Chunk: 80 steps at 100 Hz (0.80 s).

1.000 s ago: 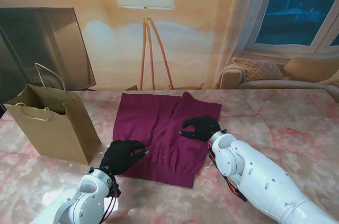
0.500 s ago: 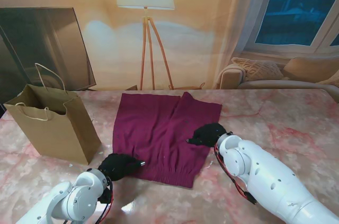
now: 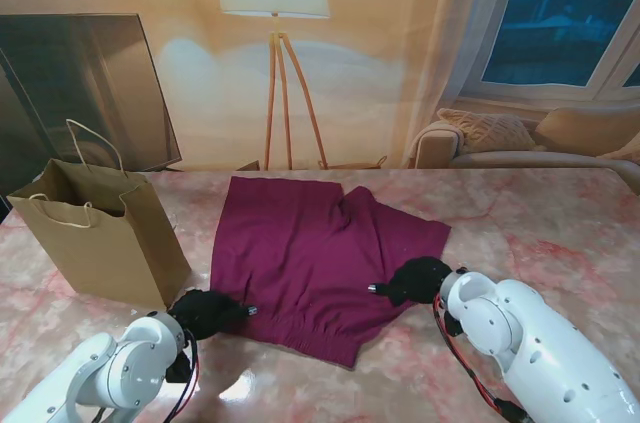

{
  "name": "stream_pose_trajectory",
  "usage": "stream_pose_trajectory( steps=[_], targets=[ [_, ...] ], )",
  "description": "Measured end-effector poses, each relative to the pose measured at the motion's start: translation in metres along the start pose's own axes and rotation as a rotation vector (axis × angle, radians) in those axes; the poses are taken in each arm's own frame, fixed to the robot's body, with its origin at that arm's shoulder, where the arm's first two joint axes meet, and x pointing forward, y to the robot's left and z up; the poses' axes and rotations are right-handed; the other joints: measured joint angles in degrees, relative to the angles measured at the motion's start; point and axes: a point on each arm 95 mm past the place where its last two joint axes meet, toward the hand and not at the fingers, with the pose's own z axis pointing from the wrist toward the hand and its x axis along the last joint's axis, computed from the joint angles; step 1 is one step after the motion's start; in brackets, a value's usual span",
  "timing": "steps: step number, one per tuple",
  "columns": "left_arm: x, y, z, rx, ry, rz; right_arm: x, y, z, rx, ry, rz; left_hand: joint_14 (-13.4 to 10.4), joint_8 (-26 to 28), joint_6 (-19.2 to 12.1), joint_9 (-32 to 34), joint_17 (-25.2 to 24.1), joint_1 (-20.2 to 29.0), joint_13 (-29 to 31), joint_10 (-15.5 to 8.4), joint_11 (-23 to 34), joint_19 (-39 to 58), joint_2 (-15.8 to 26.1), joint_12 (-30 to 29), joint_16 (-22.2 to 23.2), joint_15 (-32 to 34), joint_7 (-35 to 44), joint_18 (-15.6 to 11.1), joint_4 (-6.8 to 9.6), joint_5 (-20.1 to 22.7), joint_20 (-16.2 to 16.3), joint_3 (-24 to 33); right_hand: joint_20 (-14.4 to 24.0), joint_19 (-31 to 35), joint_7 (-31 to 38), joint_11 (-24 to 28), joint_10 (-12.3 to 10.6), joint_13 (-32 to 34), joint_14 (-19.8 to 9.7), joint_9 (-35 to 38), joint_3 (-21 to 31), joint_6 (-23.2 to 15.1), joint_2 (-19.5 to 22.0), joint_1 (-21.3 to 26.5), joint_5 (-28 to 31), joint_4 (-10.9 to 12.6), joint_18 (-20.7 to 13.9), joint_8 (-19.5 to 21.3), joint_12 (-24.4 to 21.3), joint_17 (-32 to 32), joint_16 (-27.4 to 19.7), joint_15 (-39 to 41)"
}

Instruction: Fold the socks and the shorts into the kraft paper bag

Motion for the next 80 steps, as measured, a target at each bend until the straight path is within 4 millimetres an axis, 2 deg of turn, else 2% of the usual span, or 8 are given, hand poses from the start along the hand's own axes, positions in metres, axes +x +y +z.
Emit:
stream_pose_trajectory(
  steps=[8, 17, 34, 44, 57, 68, 76, 80],
  targets=[
    [-0.003, -0.002, -0.001, -0.004, -0.014, 0.015, -0.002, -0.003, -0.01, 0.045, 0.009, 0.028, -0.77, 0.64, -0.35, 0.0, 0.0, 0.0, -0.02, -0.02, 0.0, -0.63, 0.0, 0.0, 0.0, -0.01, 0.54, -0.05, 0.01, 0.57, 0.0, 0.0, 1.91, 0.01, -0.01, 1.95, 0.04, -0.8, 0.0, 0.0, -3.56, -0.17, 3.26, -0.03, 0.0, 0.0, 0.02, 0.0, 1.36, -1.67, 5.49, 6.82],
    [-0.007, -0.004, -0.002, -0.003, -0.03, 0.036, -0.005, -0.008, -0.021, 0.073, 0.019, 0.02, -1.68, 0.67, -0.46, -0.07, 0.0, 0.0, -0.83, -0.14, 0.01, -1.28, 0.0, 0.0, 0.0, -0.76, 0.54, -0.15, 0.01, 0.57, 0.0, 0.0, 2.92, 0.02, -0.02, 2.96, -0.14, -0.8, -0.03, 0.03, -5.65, -0.21, 6.02, -0.03, 0.0, 0.0, 0.04, 0.01, 2.03, -2.1, 6.72, 8.8],
    [-0.012, -0.009, -0.003, 0.025, -0.038, 0.05, -0.009, -0.021, -0.039, 0.069, 0.022, 0.024, -2.02, 0.87, -0.72, -1.21, -0.01, 0.0, -0.72, -0.44, 0.01, -1.39, 0.0, 0.0, -0.1, -0.93, 0.68, -0.65, 0.01, 1.91, 0.64, 0.0, 4.83, 0.06, -0.02, 4.67, -0.2, -0.74, 0.14, 1.85, -7.7, 1.0, 6.75, -0.11, 1.0, 0.01, 0.05, 0.03, 2.77, -2.1, 8.93, 12.48],
    [-0.014, -0.011, -0.003, 0.045, -0.045, 0.056, -0.008, -0.028, -0.048, 0.076, 0.036, 0.078, -2.03, 0.87, -1.28, -1.87, 0.0, 0.0, -0.73, -0.44, 0.01, -1.39, 0.0, -0.51, -0.13, -1.43, 0.68, -0.65, 0.01, 0.38, 0.66, 0.0, 5.84, 0.67, -0.02, 4.73, 1.2, -0.55, 1.63, 3.63, -7.76, 1.99, 6.81, -0.11, 2.02, 0.01, 0.07, 0.07, 2.7, -2.08, 11.03, 15.53],
    [-0.012, -0.014, -0.001, 0.053, -0.051, 0.046, -0.002, -0.036, -0.061, 0.105, 0.074, 0.07, -2.05, 0.87, -1.72, -2.67, 0.0, -0.01, -1.45, -0.39, -0.02, -1.87, 0.0, -0.79, -0.21, -1.56, -0.21, -0.66, 0.01, -2.28, 0.67, 0.0, 7.08, 2.8, -0.02, 5.2, 1.5, 2.56, 2.9, 5.41, -9.08, 2.14, 7.44, -0.07, 2.56, 0.01, 1.51, 0.11, 2.65, -0.57, 11.06, 17.41],
    [-0.006, -0.018, 0.001, 0.087, -0.035, 0.041, 0.006, -0.045, -0.075, 0.107, 0.115, 0.058, -2.06, 0.87, -2.11, -3.14, 0.0, -0.01, -1.46, -0.36, -0.04, -1.94, 0.0, -0.8, -0.49, -1.56, -0.8, -0.66, 0.01, -2.43, 0.67, 0.0, 7.58, 5.22, -0.02, 4.59, 2.1, 5.62, 4.98, 6.61, -9.11, 2.01, 7.44, -0.07, 3.56, 0.01, 3.17, 0.11, 1.61, 1.46, 9.21, 16.97],
    [0.0, -0.019, 0.002, 0.119, -0.018, 0.037, 0.01, -0.051, -0.084, 0.051, 0.137, 0.068, -2.06, 0.87, -2.53, -4.29, 0.0, -0.01, -1.46, -0.34, -0.1, -1.95, 0.0, -0.81, -0.66, -1.56, -1.14, -0.66, 0.01, -3.06, 0.68, 0.0, 7.58, 6.58, -0.02, 2.53, 2.11, 6.83, 5.83, 6.6, -9.08, 1.02, 7.07, -0.05, 3.56, 0.02, 4.19, 0.11, 0.44, 2.25, 5.62, 12.27],
    [0.003, -0.02, 0.003, 0.133, -0.01, 0.037, 0.012, -0.052, -0.087, -0.016, 0.145, 0.081, -2.06, 0.73, -2.62, -4.29, 0.0, -0.01, -1.46, -0.34, -0.11, -1.95, 0.0, -0.8, -0.67, -1.56, -1.48, -0.66, 0.01, -3.32, 0.68, 0.0, 7.58, 7.25, -0.02, 2.43, 2.12, 6.76, 5.8, 6.57, -8.87, 0.54, 5.06, 0.84, 3.42, 0.02, 4.44, 0.11, 0.41, 2.78, 4.38, 9.8]
  ],
)
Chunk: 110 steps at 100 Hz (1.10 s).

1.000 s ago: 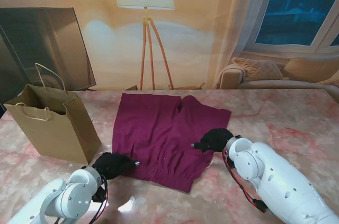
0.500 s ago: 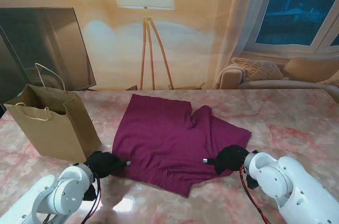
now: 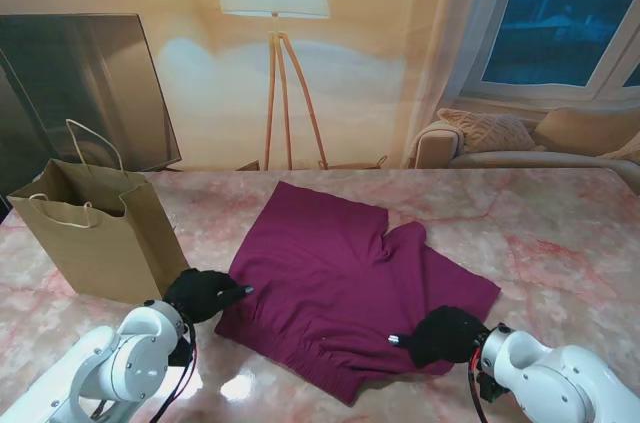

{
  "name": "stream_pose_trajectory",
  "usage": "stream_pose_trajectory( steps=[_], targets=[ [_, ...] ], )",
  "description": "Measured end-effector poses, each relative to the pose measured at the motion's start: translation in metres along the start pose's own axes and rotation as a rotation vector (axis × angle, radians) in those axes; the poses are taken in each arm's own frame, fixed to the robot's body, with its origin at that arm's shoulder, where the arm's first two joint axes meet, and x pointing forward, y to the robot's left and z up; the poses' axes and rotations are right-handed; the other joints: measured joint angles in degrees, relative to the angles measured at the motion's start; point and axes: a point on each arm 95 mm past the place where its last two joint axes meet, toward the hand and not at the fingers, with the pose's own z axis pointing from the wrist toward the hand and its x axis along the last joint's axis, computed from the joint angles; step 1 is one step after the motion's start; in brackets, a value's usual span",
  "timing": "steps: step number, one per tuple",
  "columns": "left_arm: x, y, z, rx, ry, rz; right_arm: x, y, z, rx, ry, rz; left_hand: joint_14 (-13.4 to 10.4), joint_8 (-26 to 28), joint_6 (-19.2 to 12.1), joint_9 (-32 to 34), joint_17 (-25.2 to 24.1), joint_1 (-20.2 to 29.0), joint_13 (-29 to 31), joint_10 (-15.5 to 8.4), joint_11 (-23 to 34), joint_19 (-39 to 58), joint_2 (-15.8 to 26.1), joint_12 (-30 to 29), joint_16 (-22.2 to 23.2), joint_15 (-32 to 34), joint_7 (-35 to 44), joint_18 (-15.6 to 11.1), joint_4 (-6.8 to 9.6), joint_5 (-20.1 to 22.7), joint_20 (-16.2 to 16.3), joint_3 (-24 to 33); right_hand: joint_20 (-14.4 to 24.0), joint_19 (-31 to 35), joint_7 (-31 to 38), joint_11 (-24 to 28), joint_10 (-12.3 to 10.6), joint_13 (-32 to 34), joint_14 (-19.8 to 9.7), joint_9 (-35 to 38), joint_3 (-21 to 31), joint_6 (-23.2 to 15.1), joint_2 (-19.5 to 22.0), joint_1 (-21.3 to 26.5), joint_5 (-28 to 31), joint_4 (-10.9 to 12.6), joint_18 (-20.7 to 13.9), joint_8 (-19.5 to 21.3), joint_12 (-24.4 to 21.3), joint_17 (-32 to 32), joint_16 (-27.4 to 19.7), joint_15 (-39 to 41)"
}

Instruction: Fold the socks and the shorts into the kraft paper bag

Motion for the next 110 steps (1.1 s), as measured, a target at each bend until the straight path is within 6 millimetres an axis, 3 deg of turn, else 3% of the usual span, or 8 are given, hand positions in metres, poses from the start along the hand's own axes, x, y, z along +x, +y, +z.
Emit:
stream_pose_trajectory(
  steps=[16, 31, 44, 58, 87, 110],
  targets=[
    [0.016, -0.001, -0.003, 0.067, 0.045, 0.007, 0.012, 0.01, 0.001, -0.243, 0.024, -0.053, 0.0, -0.59, -0.08, 0.0, 0.0, 0.0, 0.0, 0.01, -0.01, 0.0, -0.23, 0.0, 0.0, 0.0, -0.12, 0.0, 0.01, -1.45, 0.6, 0.0, -1.88, 0.53, -0.09, -1.36, -0.97, -0.62, -0.94, -3.37, 11.94, -2.04, -10.96, 0.52, -4.82, 0.01, 0.44, 0.0, -0.22, 0.15, -1.46, -4.18],
    [0.037, 0.005, -0.011, 0.121, 0.115, -0.009, 0.024, 0.03, 0.02, -0.268, 0.022, -0.087, 0.83, -0.61, -0.09, 0.18, 0.4, 0.25, 0.04, 0.01, -0.01, 0.18, -0.28, 0.0, 0.0, 0.0, -0.13, 0.0, 0.01, -1.85, 1.3, 0.0, -5.38, -3.66, -3.08, -3.52, -2.8, -0.72, -3.08, -8.97, 16.39, -2.85, -15.08, 2.96, -11.18, 0.02, -0.45, -0.1, -0.33, 0.75, -4.2, -9.15],
    [0.057, 0.019, -0.015, 0.127, 0.208, -0.033, 0.03, 0.05, 0.047, -0.291, 0.001, -0.095, 0.85, -0.79, 0.49, 1.4, 0.6, 0.25, 0.09, 0.03, -0.01, 1.52, -0.28, 0.0, 0.53, -0.01, -0.13, 0.0, 0.01, -0.94, 1.93, 0.0, -10.55, -9.19, -5.2, -7.23, -3.56, -3.25, -5.14, -14.11, 17.5, -2.84, -15.9, 2.96, -16.19, 0.02, -3.03, -1.42, -1.46, 0.76, -8.43, -14.77],
    [0.074, 0.034, -0.015, 0.102, 0.274, -0.054, 0.028, 0.059, 0.08, -0.288, -0.005, -0.048, 0.89, -2.06, 1.23, 2.68, 0.6, 3.02, 0.12, 0.1, 0.14, 2.29, -0.28, 0.28, 0.67, -0.01, -1.09, -0.01, 0.02, -0.33, 1.96, 0.08, -14.6, -13.55, -6.41, -10.39, -4.29, -7.2, -6.85, -18.24, 19.16, -2.8, -15.91, 2.96, -20.31, 0.02, -5.38, -2.58, -2.86, -1.29, -12.05, -18.55],
    [0.081, 0.066, 0.004, -0.098, 0.355, -0.156, 0.031, 0.067, 0.132, -0.224, -0.058, -0.016, 0.29, -4.57, 2.13, 2.48, -0.14, 3.67, -2.41, 0.16, 0.14, -10.28, 1.13, -0.01, -0.06, -0.16, -2.35, -1.72, 0.02, -0.73, 0.61, 0.01, -17.66, -21.01, -8.77, -15.46, -5.55, -15.89, -10.16, -26.31, 18.67, -1.91, -14.94, -0.27, -26.5, 0.02, -9.1, -4.33, -5.05, -6.2, -16.95, -21.8],
    [0.079, 0.071, 0.01, -0.234, 0.353, -0.14, 0.027, 0.076, 0.162, -0.156, -0.095, -0.066, -0.73, -4.69, 3.17, 1.87, 0.33, 3.51, -6.05, 0.5, 0.11, -20.23, 2.01, -0.62, -0.58, -1.52, -3.0, -5.14, 0.02, -0.18, -0.76, -0.02, -18.24, -23.12, -10.22, -17.35, -6.29, -19.31, -11.66, -29.36, 16.8, -1.89, -12.02, -2.63, -30.62, 0.03, -10.47, -5.11, -5.79, -7.97, -17.68, -22.58]
  ],
)
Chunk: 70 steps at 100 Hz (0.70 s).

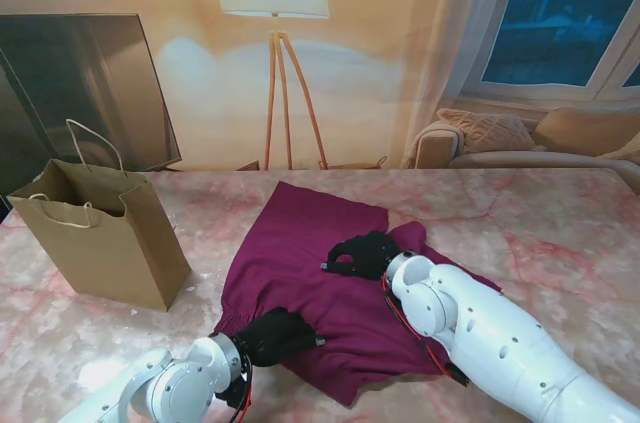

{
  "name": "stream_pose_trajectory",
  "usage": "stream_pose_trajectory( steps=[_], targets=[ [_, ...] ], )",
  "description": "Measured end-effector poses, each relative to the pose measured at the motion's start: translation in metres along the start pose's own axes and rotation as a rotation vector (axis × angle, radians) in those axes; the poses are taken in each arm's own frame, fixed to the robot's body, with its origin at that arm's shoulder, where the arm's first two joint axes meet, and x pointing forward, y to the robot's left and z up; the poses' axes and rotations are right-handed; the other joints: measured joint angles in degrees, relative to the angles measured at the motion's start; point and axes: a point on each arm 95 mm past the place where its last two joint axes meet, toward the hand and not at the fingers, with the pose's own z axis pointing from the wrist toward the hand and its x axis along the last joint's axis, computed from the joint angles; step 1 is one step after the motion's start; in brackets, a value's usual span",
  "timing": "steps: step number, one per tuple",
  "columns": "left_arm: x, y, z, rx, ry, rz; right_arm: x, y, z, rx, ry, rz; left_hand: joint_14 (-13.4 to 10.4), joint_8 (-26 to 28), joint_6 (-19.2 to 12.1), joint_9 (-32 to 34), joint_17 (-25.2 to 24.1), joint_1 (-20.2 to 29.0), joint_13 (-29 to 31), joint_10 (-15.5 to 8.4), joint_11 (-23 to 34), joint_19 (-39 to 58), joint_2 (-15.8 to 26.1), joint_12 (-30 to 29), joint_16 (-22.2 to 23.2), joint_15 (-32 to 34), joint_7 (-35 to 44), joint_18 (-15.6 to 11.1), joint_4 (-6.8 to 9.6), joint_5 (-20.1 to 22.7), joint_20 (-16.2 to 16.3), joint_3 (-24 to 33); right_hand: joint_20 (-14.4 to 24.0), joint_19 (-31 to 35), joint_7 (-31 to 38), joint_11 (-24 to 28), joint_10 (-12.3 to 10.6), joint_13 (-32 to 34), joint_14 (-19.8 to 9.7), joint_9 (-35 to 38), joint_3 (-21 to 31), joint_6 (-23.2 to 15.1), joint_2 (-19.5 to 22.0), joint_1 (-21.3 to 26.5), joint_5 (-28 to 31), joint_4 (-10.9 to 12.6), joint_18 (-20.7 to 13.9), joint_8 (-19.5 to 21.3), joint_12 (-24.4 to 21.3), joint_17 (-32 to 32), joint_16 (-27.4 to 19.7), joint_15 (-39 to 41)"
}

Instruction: Fold the socks and the shorts into the kraft paper bag

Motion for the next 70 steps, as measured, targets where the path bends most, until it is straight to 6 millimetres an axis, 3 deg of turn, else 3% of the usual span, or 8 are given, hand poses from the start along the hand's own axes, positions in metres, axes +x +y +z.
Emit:
stream_pose_trajectory(
  steps=[19, 33, 47, 60, 66, 70],
  targets=[
    [-0.005, -0.004, -0.001, -0.067, -0.016, -0.007, -0.009, -0.005, 0.015, 0.072, -0.06, -0.002, -2.39, 0.15, 0.68, 1.0, 0.62, -1.8, -0.82, -2.96, -1.4, -0.74, 0.59, -0.53, -0.67, -0.83, 1.26, -1.47, 0.0, 4.22, -0.8, 0.0, 2.35, 0.83, -0.08, -0.09, -0.13, -0.65, -0.55, -0.82, -1.38, 0.0, 1.27, -0.71, -0.84, 0.0, 0.0, -0.09, -0.03, 0.28, -0.01, 0.0],
    [-0.006, -0.015, -0.007, -0.096, -0.053, 0.015, -0.015, -0.004, 0.017, 0.116, -0.1, -0.009, -2.71, 3.14, 0.68, 8.14, 0.5, -1.92, 1.97, -3.93, -1.91, 0.4, 0.72, -0.21, 1.57, 0.9, 6.31, -1.52, 0.01, 10.55, -0.29, 0.0, 7.58, 3.21, -0.25, -0.14, -3.25, -0.4, -0.49, -2.0, -2.09, -0.94, 2.27, -1.32, -1.82, 0.0, 0.12, -0.01, -0.86, 0.45, 1.99, 2.09],
    [-0.013, -0.024, -0.014, -0.095, -0.097, 0.017, -0.018, -0.001, 0.018, 0.12, -0.111, -0.029, -3.16, 5.34, 0.67, 12.83, 0.29, -1.38, 4.02, -3.94, -1.83, 3.02, 1.56, 0.67, 2.84, 2.72, 10.14, -1.54, 0.01, 14.06, 3.69, 0.0, 16.72, 7.83, -0.5, 3.03, -5.42, 0.08, -0.47, -2.0, -2.12, -1.27, 2.28, -1.32, -1.37, 0.0, 0.83, 0.0, 0.56, 0.38, 7.72, 4.97],
    [-0.02, -0.032, -0.024, -0.102, -0.141, 0.045, -0.024, 0.001, 0.015, 0.123, -0.13, -0.051, -2.82, 5.41, 0.62, 12.85, -0.32, -1.38, 5.32, -3.96, -1.83, 6.65, 1.77, 0.7, 4.12, 5.23, 10.17, -1.55, 0.01, 14.06, 9.45, 0.0, 19.88, 8.68, -0.66, 5.13, -7.26, 0.08, 0.35, -0.52, -2.81, -2.59, 2.91, -2.82, -0.11, 0.0, 1.2, 0.05, 1.25, 0.33, 12.99, 11.41],
    [-0.025, -0.035, -0.029, -0.094, -0.159, 0.035, -0.028, 0.002, 0.011, 0.127, -0.139, -0.053, -2.37, 5.52, 0.56, 13.49, -0.32, -1.57, 5.77, -3.96, -1.83, 8.31, 1.77, 0.72, 4.52, 5.93, 11.43, -1.76, 0.01, 14.27, 10.35, 0.0, 21.08, 9.84, -0.62, 6.38, -7.92, 1.04, 2.85, 1.41, -2.81, -3.38, 2.91, -2.82, 2.07, 0.0, 1.59, 0.18, 1.35, 0.29, 15.24, 14.87],
    [-0.027, -0.036, -0.033, -0.091, -0.169, 0.035, -0.031, 0.003, 0.008, 0.126, -0.146, -0.054, -2.36, 5.56, 0.47, 13.49, -0.31, -1.83, 6.24, -3.96, -1.83, 9.82, 1.77, 0.72, 4.52, 5.94, 12.15, -0.43, 0.03, 15.39, 11.51, 0.0, 21.78, 10.64, -0.49, 7.39, -8.06, 1.13, 3.74, 2.85, -2.81, -3.39, 2.91, -2.84, 3.63, 0.0, 1.77, 0.74, 1.41, 0.28, 16.78, 16.47]
  ],
)
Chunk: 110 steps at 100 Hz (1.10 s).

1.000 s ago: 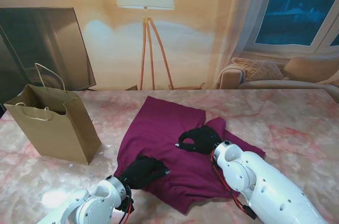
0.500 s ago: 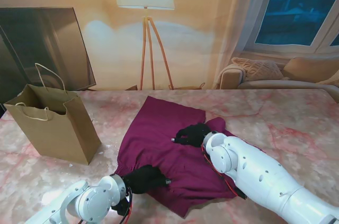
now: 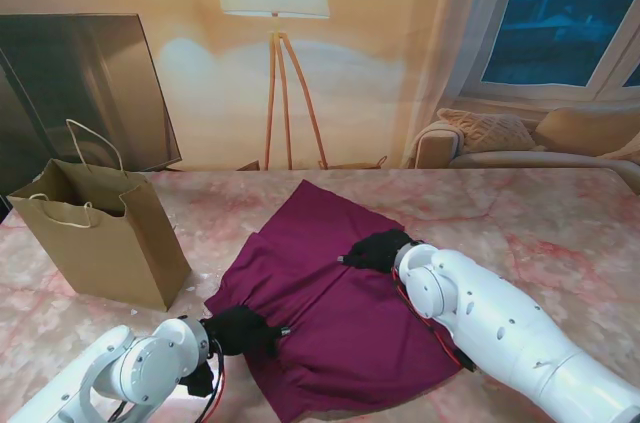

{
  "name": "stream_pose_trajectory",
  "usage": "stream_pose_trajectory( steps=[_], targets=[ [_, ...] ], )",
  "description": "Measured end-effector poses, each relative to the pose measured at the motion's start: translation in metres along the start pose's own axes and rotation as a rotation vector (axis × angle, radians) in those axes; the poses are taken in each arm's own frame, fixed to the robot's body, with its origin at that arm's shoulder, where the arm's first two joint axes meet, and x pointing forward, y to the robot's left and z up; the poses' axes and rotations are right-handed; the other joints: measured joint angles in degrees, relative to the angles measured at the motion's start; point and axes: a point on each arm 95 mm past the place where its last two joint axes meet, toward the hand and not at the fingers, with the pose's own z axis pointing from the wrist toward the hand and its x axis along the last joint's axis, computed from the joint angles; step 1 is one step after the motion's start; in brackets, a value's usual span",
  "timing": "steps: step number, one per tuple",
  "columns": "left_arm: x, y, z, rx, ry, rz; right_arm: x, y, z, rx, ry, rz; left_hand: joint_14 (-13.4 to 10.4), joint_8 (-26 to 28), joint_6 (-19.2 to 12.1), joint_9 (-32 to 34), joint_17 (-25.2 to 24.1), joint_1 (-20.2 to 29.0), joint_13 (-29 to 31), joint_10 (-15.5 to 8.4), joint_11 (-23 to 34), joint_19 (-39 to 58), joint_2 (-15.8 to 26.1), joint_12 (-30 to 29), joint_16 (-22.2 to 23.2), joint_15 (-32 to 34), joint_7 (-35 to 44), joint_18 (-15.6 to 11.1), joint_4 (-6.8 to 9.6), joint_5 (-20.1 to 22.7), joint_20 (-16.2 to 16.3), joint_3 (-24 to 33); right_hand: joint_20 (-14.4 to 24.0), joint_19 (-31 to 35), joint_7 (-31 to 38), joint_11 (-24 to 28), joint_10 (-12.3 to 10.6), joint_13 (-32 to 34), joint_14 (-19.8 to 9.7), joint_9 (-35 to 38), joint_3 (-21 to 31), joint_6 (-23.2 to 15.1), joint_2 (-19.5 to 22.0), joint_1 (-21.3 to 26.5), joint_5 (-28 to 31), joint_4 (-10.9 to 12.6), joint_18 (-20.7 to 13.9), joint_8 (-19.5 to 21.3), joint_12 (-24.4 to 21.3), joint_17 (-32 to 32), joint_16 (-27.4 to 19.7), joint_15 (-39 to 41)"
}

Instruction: Fold the socks and the shorts into the kraft paper bag

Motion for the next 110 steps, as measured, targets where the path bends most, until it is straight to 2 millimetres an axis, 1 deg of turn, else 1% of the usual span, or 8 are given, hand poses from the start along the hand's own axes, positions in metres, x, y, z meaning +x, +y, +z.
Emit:
stream_pose_trajectory(
  steps=[12, 27, 51, 70, 78, 86, 97, 110],
  targets=[
    [-0.004, -0.003, -0.007, -0.005, -0.03, 0.031, -0.012, -0.004, -0.012, -0.004, -0.022, 0.004, 0.29, 0.33, -0.03, 1.15, 0.12, -0.22, 1.47, -0.19, 0.06, 3.06, 0.0, 0.19, 1.09, 0.87, 0.61, 0.46, 0.49, 0.72, 0.77, 0.0, 1.91, 3.27, 1.83, 1.97, -0.49, 0.1, 1.97, 4.39, -0.03, 0.66, 0.03, -0.16, 3.98, 0.0, 1.25, 0.88, 0.87, 0.07, 2.91, 4.72],
    [-0.007, -0.005, -0.011, -0.01, -0.049, 0.027, -0.02, -0.009, -0.028, 0.023, -0.03, -0.006, 0.29, 0.5, -0.03, 1.91, 0.07, -0.31, 1.48, -0.2, 0.52, 4.15, 0.0, 0.73, 2.7, 1.43, 1.73, 0.52, 0.5, 1.47, 0.79, 0.0, 3.12, 6.12, 1.83, 1.99, -3.73, 0.37, 2.76, 5.43, -0.76, -1.57, 0.13, -0.84, 4.02, 0.0, 1.37, 0.82, 1.01, 0.07, 4.91, 7.62],
    [-0.014, -0.007, -0.019, -0.005, -0.085, 0.047, -0.046, -0.02, -0.059, 0.033, -0.04, -0.057, -0.55, 0.64, -0.4, 2.39, -0.04, -1.59, 1.55, -0.2, 2.57, 4.4, 0.01, 2.27, 4.09, 3.0, 2.31, 0.82, 0.54, 1.35, 0.79, 0.0, 5.65, 11.82, 2.15, 7.22, -2.93, 3.85, 4.21, 15.27, -1.46, -6.87, 0.75, -0.86, 9.7, 0.0, 3.24, 1.5, 3.0, 0.74, 8.39, 13.28],
    [-0.02, -0.01, -0.025, 0.002, -0.11, 0.06, -0.057, -0.03, -0.082, 0.052, -0.056, -0.078, -0.45, 0.11, -1.8, -0.52, -0.19, -3.88, 0.92, -0.48, 2.68, 2.99, 0.01, 2.6, 4.1, 3.0, -0.68, 1.33, 0.61, -4.65, 0.8, 0.0, 8.17, 15.02, -0.87, 7.87, -2.74, 4.86, 4.98, 17.45, -3.07, -10.72, 3.0, -1.55, 11.26, 0.0, 3.99, 0.0, 3.69, 0.84, 11.04, 16.89],
    [-0.024, -0.01, -0.028, 0.018, -0.123, 0.083, -0.062, -0.032, -0.089, 0.068, -0.068, -0.09, 2.51, -0.08, -2.83, -5.12, -0.64, -3.88, -0.35, -1.06, 2.72, 0.17, -0.04, 2.69, 4.11, 1.87, -2.13, 1.38, 0.62, -7.37, 0.75, 0.0, 9.15, 16.19, 2.16, 9.4, -2.55, 4.86, 5.15, 19.46, -3.57, -12.95, 3.6, -1.59, 13.24, 0.0, 4.06, 1.84, 4.76, 0.83, 11.8, 17.84],
    [-0.028, -0.009, -0.029, 0.044, -0.131, 0.106, -0.071, -0.038, -0.096, 0.085, -0.083, -0.087, 3.32, -0.27, -3.28, -10.25, -0.81, -3.88, -2.61, 1.99, 1.99, -3.24, -0.6, 2.14, 3.22, -0.76, -4.18, 1.3, 0.62, -9.35, 0.27, 0.0, 9.8, 17.04, 9.68, 14.16, 2.18, 5.79, 5.8, 22.41, -3.67, -12.75, 4.11, -2.74, 17.5, 0.0, 4.42, 4.78, 7.04, 0.82, 12.35, 18.49],
    [-0.036, -0.007, -0.027, 0.085, -0.135, 0.121, -0.081, -0.047, -0.109, 0.119, -0.096, -0.083, 3.09, -0.29, -3.68, -15.46, -0.81, -3.88, -3.88, 2.04, 0.67, -5.43, -1.42, 0.47, 1.97, -2.8, -4.3, 1.31, 0.62, -10.79, -0.58, 0.0, 11.5, 18.43, 16.05, 17.36, 9.87, 6.54, 6.56, 25.92, -4.29, -6.22, 4.32, -2.8, 23.52, 0.0, 4.99, 7.63, 8.52, 0.93, 13.21, 19.96],
    [-0.041, -0.006, -0.024, 0.084, -0.141, 0.107, -0.085, -0.056, -0.126, 0.128, -0.091, -0.084, 2.92, -0.29, -4.39, -16.51, -0.75, -3.88, -4.52, 1.66, 0.38, -6.25, -1.46, -0.23, 1.51, -3.02, -4.35, 1.3, 0.62, -10.89, -1.45, 0.0, 12.53, 20.15, 17.77, 17.32, 14.57, 8.02, 7.76, 26.52, -4.29, -0.76, 4.33, -2.8, 24.14, 0.0, 6.3, 8.59, 8.73, 2.09, 13.39, 21.2]
  ],
)
